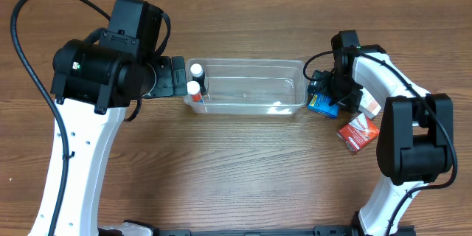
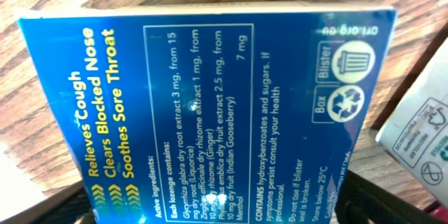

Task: Pack container
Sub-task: 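Grasp the blue VapoDrops box with the right gripper and lift, then lower the blue box into the container's middle and release, then grasp the white Hansaplast box with the right gripper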

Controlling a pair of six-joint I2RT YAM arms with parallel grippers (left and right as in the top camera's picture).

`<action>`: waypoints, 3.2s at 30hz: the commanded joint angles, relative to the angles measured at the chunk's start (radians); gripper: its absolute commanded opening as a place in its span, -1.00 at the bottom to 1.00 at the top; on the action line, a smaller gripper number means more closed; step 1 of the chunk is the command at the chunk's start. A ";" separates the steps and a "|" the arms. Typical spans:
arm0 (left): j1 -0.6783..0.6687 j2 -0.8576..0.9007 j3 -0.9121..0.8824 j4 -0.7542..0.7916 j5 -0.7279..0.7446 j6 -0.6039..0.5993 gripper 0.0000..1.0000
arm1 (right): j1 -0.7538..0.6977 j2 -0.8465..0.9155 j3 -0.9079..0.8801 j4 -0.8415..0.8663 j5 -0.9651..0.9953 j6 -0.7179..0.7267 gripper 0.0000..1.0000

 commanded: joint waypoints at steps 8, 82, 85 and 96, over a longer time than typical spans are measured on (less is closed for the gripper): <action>0.012 -0.002 -0.002 0.003 0.005 -0.022 1.00 | -0.002 0.002 0.002 0.001 0.004 0.008 0.56; 0.012 -0.002 -0.002 0.014 0.005 -0.021 1.00 | -0.281 -0.143 0.115 -0.167 0.072 -0.175 1.00; 0.012 -0.002 -0.002 0.014 0.005 -0.021 1.00 | -0.281 -0.143 0.062 -0.107 0.072 -0.177 1.00; 0.012 -0.002 -0.002 0.014 0.005 -0.022 1.00 | -0.281 -0.114 -0.023 0.049 0.072 -0.181 1.00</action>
